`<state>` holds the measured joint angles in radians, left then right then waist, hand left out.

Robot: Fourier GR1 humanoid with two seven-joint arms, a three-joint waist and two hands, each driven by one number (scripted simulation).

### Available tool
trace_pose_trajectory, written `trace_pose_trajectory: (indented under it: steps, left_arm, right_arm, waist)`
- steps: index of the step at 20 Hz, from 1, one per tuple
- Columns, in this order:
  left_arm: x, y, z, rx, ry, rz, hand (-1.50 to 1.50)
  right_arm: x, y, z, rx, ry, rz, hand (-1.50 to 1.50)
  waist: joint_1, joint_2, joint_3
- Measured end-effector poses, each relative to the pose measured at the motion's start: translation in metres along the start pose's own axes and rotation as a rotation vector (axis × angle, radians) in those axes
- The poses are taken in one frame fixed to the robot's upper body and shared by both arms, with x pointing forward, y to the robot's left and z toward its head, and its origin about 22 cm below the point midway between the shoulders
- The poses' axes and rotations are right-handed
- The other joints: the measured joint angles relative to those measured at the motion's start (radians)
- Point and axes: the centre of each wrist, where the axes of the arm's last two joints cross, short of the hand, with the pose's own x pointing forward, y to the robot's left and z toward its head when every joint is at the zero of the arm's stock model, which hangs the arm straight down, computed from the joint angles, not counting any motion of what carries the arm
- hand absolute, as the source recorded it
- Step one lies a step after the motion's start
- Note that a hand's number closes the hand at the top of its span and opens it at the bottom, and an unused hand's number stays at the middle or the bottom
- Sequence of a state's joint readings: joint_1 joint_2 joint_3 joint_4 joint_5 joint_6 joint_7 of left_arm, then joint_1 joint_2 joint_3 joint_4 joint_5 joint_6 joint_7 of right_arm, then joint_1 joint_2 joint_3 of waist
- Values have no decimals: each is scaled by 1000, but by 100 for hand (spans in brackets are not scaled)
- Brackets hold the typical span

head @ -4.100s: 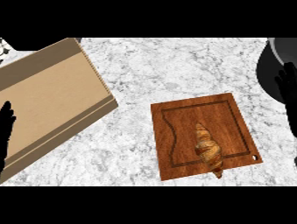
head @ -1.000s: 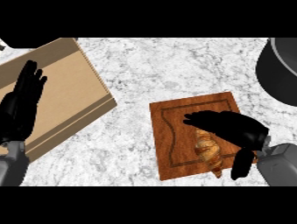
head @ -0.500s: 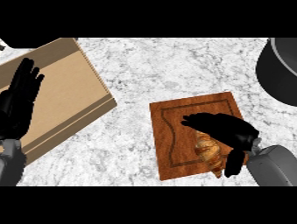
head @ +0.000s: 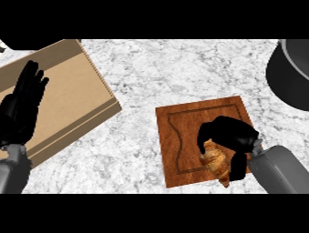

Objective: Pick the croissant from the cutting board and place it in the pot

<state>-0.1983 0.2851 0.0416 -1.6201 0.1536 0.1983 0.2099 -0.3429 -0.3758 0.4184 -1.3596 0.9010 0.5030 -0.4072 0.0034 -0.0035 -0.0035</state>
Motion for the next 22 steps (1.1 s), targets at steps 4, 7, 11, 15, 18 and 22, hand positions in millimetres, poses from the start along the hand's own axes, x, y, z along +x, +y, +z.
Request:
trace_pose_trajectory:
  steps: [4, 7, 11, 15, 18, 22]
  left_arm:
    - [-1, 4, 0, 6, 3, -3, 0]
    - [-3, 1, 1, 11, 2, -3, 0]
    - [-4, 4, 3, 27, 3, 0, 0]
    - [-6, 13, 7, 26, 4, -4, 0]
    - [-3, 9, 8, 24, 4, 0, 0]
    - [-3, 11, 8, 28, 5, -1, 0]
  right_arm:
    - [0, -1, -1, 3, -18, 4, 150]
    - [12, 13, 13, -13, -2, 6, 150]
    - [25, 40, 58, -33, 38, -15, 150]
    - [45, 55, 98, -75, 78, -32, 150]
    - [58, 53, 128, -125, 91, -50, 150]
    - [62, 41, 152, -310, 100, -113, 150]
  waist:
    - [-1, 0, 0]
    - [-6, -3, 0]
    - [-25, -7, 0]
    - [-24, -4, 1]
    - [-23, -2, 2]
    - [-29, -1, 3]
